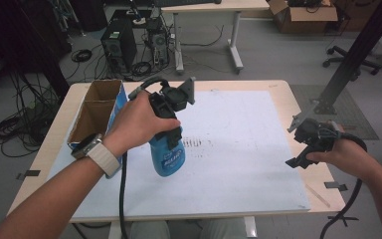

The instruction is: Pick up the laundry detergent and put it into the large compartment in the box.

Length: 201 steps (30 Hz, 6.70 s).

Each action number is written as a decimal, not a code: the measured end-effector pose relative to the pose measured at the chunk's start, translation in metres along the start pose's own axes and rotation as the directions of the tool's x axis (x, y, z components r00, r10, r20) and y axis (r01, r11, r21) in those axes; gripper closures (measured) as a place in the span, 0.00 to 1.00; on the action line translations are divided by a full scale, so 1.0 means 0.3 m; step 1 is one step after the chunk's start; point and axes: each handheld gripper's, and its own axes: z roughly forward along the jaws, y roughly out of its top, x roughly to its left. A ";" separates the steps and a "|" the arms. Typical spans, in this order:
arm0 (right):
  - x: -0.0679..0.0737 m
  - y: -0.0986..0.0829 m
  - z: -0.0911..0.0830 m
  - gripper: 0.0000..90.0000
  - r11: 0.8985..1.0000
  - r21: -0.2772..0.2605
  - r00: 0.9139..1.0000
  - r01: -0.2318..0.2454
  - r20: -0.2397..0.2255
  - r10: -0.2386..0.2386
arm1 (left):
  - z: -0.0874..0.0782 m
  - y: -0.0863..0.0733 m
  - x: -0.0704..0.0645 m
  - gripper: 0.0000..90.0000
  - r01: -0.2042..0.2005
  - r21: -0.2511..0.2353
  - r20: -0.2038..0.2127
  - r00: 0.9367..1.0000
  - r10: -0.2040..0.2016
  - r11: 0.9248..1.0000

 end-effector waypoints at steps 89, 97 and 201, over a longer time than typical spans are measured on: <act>-0.027 -0.024 0.036 0.11 0.998 0.049 0.999 -0.048 -0.001 0.048 | 0.266 -0.304 0.664 0.42 0.609 -0.097 -0.141 0.775 -0.616 0.787; -0.026 -0.024 0.041 0.11 0.998 0.049 0.999 -0.050 -0.003 0.050 | 0.303 -0.320 0.671 0.42 0.621 -0.091 -0.121 0.769 -0.627 0.779; 0.059 -0.034 -0.042 0.11 1.000 -0.013 1.000 -0.024 0.017 0.024 | -0.161 -0.151 0.005 0.05 0.033 -0.189 -0.036 0.999 -0.041 0.982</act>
